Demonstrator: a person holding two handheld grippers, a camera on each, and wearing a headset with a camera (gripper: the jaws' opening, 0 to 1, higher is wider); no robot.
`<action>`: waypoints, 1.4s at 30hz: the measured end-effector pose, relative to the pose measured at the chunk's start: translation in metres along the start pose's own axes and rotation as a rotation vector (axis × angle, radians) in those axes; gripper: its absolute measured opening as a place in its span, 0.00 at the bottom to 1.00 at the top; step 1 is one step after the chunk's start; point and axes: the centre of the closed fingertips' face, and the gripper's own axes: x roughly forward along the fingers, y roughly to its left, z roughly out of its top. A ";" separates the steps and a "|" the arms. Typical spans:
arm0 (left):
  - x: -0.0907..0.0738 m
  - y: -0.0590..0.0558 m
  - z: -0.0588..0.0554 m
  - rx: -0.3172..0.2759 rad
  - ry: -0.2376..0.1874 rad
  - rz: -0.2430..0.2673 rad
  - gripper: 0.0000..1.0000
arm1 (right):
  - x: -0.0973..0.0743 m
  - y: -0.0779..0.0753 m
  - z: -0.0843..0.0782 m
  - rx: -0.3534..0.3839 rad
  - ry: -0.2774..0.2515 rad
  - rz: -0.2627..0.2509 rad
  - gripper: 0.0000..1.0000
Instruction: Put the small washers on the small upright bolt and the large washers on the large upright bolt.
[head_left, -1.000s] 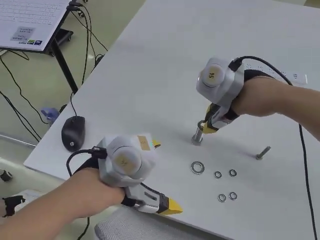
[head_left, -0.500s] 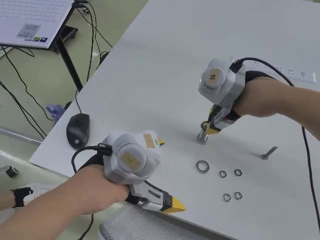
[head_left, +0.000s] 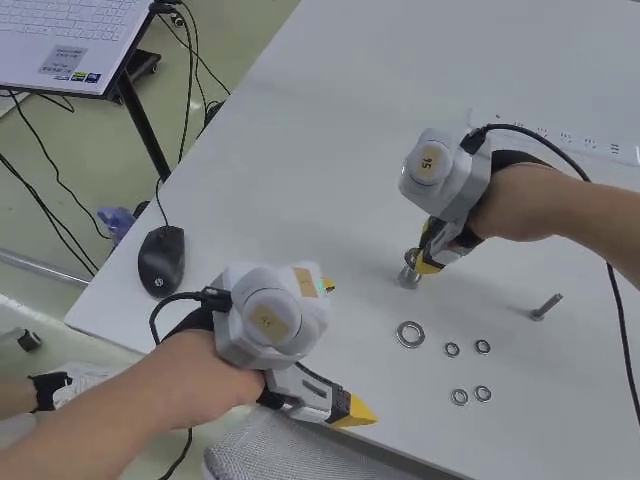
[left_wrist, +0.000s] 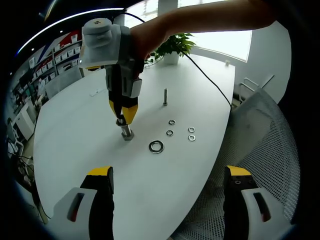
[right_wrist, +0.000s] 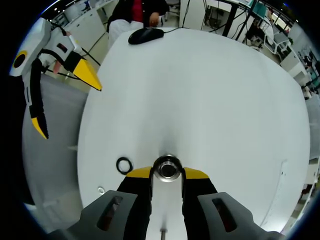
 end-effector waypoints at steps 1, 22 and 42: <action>0.000 0.000 0.000 0.002 0.000 0.000 0.91 | 0.000 0.000 0.000 0.000 -0.003 0.001 0.21; -0.001 0.000 -0.002 0.008 0.006 -0.004 0.89 | 0.031 -0.006 -0.010 0.010 0.018 -0.003 0.21; 0.003 0.001 0.002 0.015 0.008 -0.007 0.90 | 0.043 -0.007 -0.012 0.023 0.034 -0.010 0.22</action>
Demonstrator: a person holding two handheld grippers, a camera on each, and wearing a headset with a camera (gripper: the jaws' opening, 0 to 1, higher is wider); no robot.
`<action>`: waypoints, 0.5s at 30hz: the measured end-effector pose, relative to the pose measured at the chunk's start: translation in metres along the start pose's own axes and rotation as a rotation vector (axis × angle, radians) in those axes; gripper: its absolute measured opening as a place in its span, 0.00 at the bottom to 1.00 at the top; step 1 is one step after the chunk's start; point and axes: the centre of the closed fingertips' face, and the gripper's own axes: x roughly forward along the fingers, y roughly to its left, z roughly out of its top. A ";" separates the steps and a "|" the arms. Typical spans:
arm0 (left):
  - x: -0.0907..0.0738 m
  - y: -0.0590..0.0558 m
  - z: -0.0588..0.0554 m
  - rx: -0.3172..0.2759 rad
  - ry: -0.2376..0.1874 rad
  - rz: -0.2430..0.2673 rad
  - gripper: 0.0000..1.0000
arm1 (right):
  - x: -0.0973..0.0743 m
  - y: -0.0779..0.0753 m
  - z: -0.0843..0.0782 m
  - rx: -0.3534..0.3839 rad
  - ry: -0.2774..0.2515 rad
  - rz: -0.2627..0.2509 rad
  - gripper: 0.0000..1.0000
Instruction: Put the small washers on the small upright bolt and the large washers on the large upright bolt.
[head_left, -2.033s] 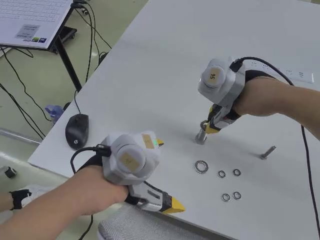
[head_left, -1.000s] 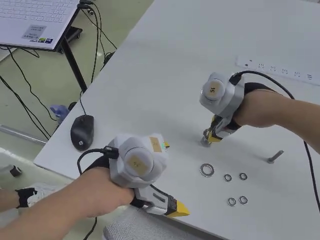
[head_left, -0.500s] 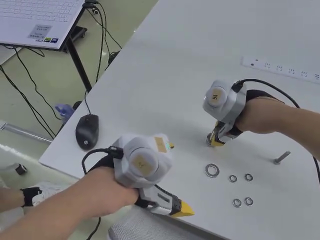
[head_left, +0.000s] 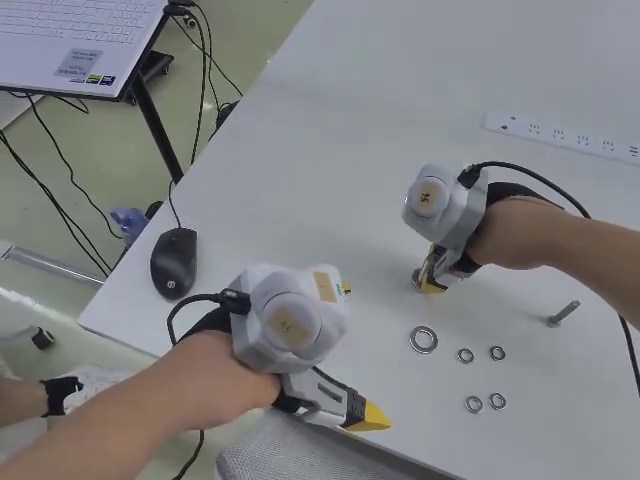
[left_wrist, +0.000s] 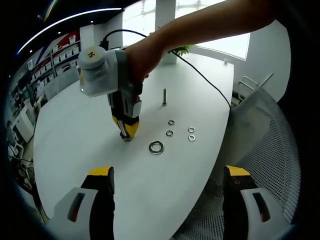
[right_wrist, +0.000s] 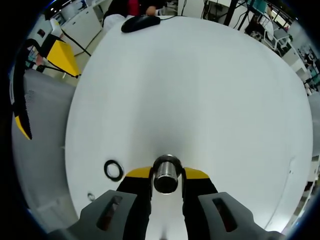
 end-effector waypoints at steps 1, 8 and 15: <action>0.000 0.000 0.000 0.001 0.000 -0.001 0.90 | 0.000 0.000 0.000 0.001 -0.001 -0.001 0.22; -0.001 -0.001 0.000 0.001 0.005 -0.003 0.89 | 0.001 -0.001 0.002 -0.009 -0.006 -0.003 0.23; -0.002 -0.001 -0.002 -0.001 0.006 -0.001 0.89 | -0.002 0.001 0.004 -0.016 -0.015 -0.002 0.26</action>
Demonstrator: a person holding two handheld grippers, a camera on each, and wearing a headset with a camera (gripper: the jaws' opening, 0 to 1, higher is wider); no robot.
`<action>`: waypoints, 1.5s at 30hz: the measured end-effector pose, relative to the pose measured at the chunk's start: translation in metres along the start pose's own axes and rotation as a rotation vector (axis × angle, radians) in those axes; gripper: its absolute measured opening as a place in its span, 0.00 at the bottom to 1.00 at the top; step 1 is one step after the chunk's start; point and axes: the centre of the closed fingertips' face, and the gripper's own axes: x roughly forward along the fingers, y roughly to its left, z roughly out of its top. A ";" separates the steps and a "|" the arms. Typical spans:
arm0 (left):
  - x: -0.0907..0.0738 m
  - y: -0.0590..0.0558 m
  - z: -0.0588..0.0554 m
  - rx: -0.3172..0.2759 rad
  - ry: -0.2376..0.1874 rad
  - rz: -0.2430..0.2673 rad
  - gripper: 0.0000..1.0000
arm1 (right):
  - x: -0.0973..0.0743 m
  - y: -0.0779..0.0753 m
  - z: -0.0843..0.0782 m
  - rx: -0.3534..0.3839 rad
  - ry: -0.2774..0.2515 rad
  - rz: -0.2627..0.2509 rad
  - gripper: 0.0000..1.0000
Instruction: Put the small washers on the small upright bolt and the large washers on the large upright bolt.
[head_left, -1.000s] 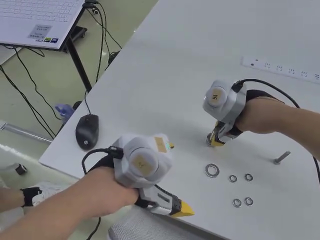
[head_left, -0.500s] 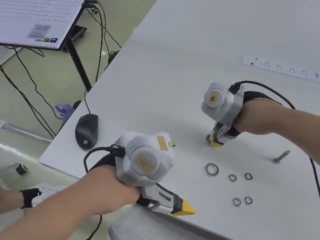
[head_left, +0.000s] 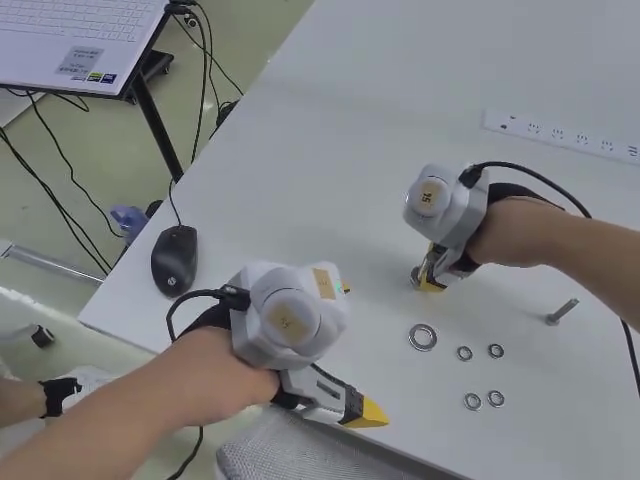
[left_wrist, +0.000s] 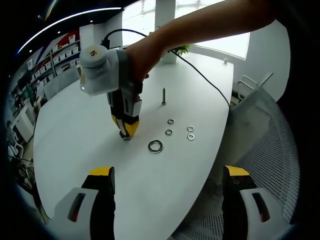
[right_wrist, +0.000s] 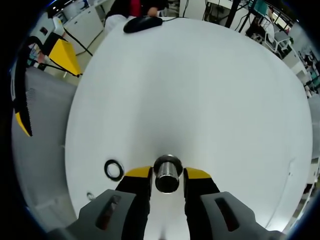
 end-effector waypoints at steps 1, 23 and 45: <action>0.000 -0.001 0.000 0.001 0.000 0.000 0.89 | -0.001 0.000 0.000 -0.001 -0.002 -0.002 0.28; -0.004 -0.001 0.005 0.015 -0.012 0.009 0.89 | -0.033 0.002 -0.015 0.009 -0.022 -0.030 0.30; -0.005 0.002 0.008 0.017 -0.017 0.019 0.90 | -0.055 0.020 -0.031 0.025 -0.062 -0.056 0.29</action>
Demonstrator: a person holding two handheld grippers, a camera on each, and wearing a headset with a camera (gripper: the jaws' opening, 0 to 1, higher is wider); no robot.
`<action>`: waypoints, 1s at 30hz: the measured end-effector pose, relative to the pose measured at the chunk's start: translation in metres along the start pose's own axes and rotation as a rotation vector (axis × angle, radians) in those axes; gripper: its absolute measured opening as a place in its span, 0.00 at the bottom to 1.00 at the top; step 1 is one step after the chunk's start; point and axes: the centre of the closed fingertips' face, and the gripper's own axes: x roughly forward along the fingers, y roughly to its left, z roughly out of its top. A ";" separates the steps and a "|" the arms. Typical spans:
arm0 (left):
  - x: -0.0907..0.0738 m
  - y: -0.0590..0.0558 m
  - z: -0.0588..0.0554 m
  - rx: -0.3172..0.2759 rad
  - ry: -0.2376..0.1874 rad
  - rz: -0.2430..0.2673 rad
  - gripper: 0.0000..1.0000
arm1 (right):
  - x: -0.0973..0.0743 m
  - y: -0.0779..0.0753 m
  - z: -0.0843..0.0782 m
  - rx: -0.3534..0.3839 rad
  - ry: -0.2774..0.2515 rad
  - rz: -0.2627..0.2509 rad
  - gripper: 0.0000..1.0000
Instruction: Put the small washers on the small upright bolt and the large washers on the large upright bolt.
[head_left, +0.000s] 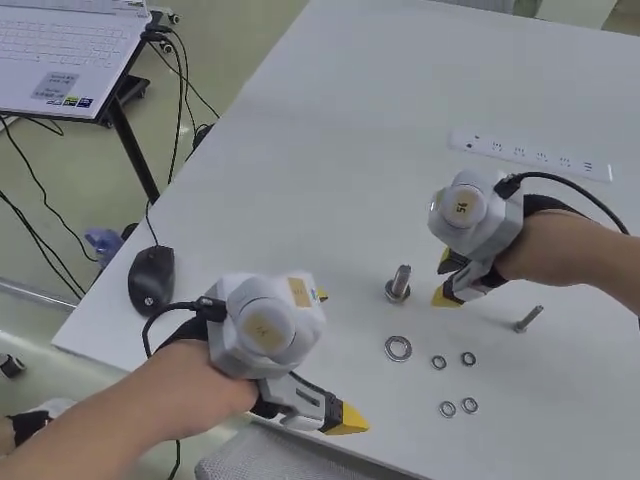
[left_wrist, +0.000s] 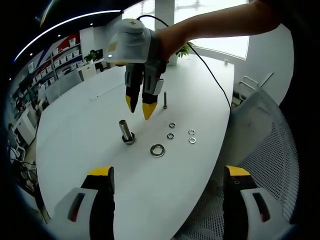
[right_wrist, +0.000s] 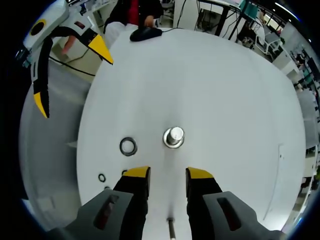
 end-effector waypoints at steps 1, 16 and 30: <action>0.000 0.001 0.000 -0.001 -0.001 0.001 0.90 | 0.000 0.000 0.001 -0.002 -0.006 -0.003 0.29; 0.000 0.006 0.003 -0.003 -0.009 0.018 0.92 | 0.004 0.022 0.013 -0.015 -0.057 0.038 0.28; 0.003 0.007 0.002 -0.009 -0.013 0.018 0.91 | 0.022 0.051 0.013 -0.008 -0.092 0.083 0.30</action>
